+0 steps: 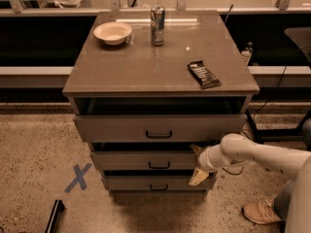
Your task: Open middle drawer
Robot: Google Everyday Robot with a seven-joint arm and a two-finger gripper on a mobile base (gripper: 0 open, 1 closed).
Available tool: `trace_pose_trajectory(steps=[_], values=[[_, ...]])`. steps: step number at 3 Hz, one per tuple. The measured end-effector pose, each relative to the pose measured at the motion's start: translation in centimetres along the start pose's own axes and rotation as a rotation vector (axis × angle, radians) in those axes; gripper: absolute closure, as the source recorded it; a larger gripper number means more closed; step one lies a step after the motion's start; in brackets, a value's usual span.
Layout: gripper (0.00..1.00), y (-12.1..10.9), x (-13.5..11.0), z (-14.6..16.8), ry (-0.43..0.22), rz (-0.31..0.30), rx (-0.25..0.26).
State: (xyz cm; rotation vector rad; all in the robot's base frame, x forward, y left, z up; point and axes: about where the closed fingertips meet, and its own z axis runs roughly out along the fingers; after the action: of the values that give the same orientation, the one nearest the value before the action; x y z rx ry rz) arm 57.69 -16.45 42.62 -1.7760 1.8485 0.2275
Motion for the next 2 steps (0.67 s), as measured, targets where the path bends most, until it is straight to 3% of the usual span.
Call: trace_pose_trajectory(steps=[2], values=[[0.18, 0.77, 0.04, 0.45, 0.005, 0.004, -0.021]])
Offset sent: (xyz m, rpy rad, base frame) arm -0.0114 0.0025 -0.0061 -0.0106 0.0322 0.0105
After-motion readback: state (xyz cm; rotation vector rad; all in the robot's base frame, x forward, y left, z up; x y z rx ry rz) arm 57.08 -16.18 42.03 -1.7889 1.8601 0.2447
